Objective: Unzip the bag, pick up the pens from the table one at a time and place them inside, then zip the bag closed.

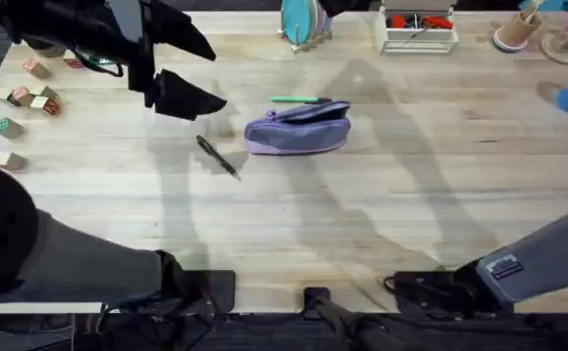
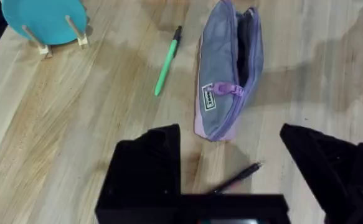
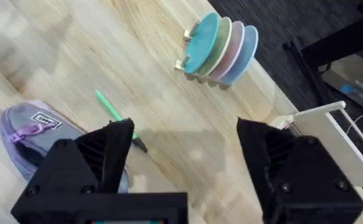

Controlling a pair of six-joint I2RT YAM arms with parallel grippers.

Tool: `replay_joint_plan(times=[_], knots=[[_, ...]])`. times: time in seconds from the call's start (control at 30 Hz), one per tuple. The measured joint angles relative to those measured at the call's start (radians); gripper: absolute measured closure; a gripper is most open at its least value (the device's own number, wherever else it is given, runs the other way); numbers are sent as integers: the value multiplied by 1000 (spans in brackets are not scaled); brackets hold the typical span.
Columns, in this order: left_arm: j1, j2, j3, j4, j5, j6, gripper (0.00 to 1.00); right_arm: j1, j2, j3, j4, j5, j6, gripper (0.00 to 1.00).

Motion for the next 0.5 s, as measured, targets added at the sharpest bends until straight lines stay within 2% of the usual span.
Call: replay_joint_plan(times=[0.5], knots=[[0,0,0,0,0,0,7,-1,11,0,-27,-3,34,5]])
